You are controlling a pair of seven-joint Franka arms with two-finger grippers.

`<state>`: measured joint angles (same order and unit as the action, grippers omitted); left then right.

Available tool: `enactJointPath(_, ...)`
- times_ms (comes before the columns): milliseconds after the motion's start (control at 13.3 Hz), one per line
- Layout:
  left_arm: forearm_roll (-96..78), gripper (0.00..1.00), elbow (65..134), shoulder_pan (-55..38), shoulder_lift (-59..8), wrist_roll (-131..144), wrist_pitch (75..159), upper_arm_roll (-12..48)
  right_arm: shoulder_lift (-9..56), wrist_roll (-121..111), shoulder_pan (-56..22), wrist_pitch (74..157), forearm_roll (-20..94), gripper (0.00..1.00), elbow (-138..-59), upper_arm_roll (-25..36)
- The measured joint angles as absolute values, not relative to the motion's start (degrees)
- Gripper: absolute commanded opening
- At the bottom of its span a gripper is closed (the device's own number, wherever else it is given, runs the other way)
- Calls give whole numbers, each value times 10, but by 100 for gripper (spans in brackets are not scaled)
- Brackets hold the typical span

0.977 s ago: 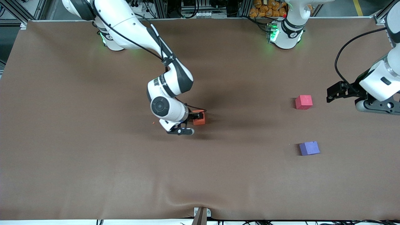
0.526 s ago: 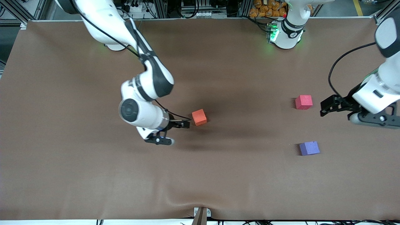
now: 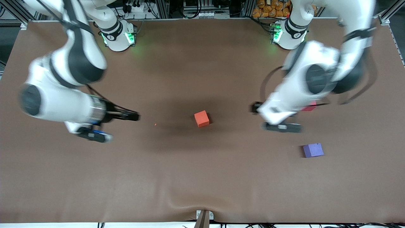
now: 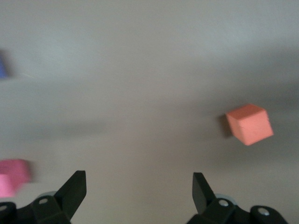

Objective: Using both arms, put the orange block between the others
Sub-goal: 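Grasp the orange cube with the left gripper while the right gripper withdraws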

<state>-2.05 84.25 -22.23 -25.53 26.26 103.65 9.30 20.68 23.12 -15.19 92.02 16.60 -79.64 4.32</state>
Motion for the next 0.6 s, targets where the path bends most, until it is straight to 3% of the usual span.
enactJointPath(300, -21, 100, 814, -337, -364, 455, 1172, 91, 141, 152, -20, 869, 58, 100, -797, -38)
enactJointPath(601, -21, 100, 806, -380, -427, 576, 1231, 89, 102, 7, 13, 865, 30, 100, -797, 2)
